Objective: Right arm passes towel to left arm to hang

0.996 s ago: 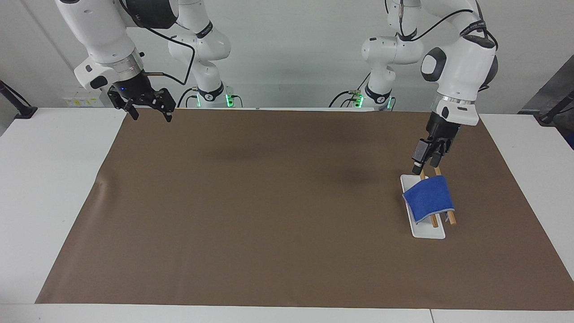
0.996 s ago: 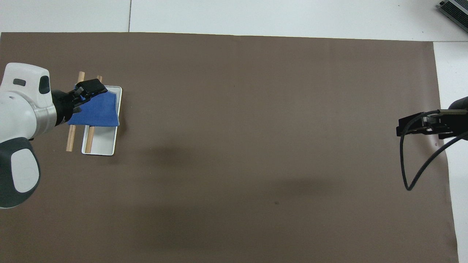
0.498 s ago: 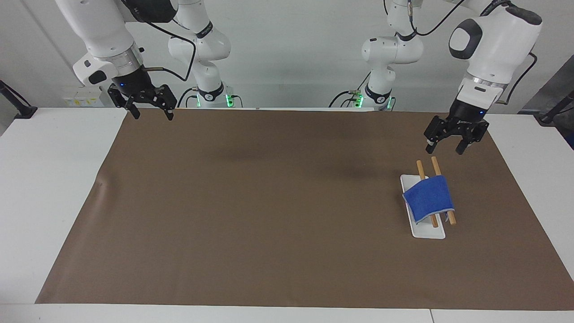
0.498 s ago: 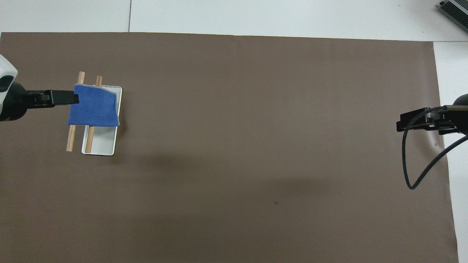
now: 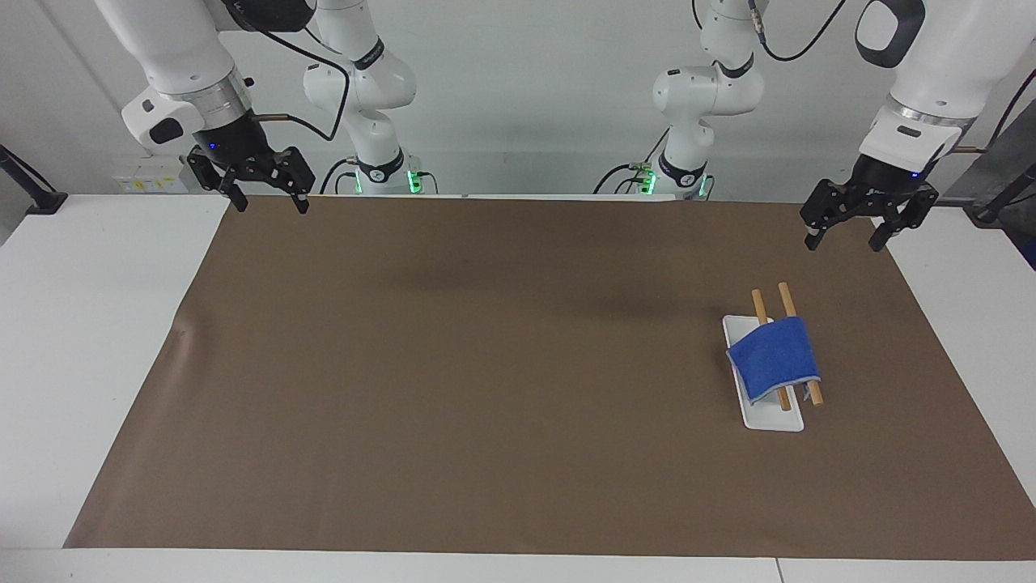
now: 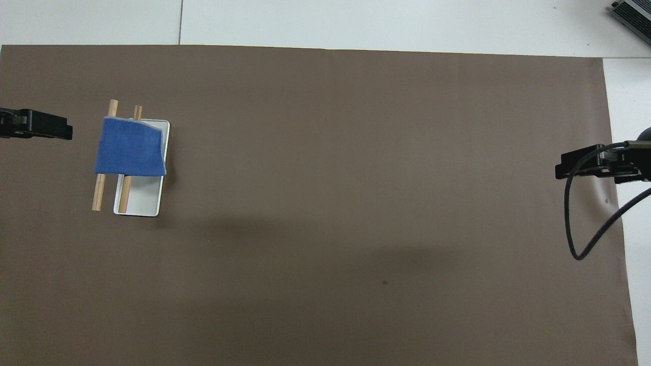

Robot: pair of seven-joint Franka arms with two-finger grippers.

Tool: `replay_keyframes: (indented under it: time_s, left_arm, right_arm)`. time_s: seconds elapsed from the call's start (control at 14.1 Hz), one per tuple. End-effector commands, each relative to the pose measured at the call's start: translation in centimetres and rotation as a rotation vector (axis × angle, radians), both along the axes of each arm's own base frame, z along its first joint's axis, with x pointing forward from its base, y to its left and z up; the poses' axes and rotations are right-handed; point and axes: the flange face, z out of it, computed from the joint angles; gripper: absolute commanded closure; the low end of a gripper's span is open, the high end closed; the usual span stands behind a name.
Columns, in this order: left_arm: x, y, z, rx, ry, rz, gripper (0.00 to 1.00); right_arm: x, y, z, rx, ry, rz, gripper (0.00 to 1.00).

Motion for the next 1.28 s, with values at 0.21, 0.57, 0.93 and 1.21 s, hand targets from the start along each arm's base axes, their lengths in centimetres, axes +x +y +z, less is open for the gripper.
replay_keyframes:
  time_s: [0.21, 0.57, 0.93, 1.21]
  left_arm:
    - [-2.6, 0.4, 0.5, 0.020, 0.145, -0.121, 0.00]
    - [-4.5, 0.3, -1.3, 0.011, 0.192, -0.102, 0.00]
    - [-4.0, -0.2, -0.9, 0.013, 0.166, -0.103, 0.00]
    - [-4.2, -0.2, 0.0, 0.024, 0.150, -0.099, 0.00]
  right_arm:
    - [-0.2, -0.5, -0.1, -0.007, 0.018, -0.009, 0.00]
    - [-0.3, -0.7, -0.2, -0.021, 0.020, -0.002, 0.00]
    - [-0.4, -0.9, -0.5, -0.018, 0.026, -0.003, 0.00]
    - [-0.4, -0.7, -0.5, -0.010, 0.027, 0.001, 0.00]
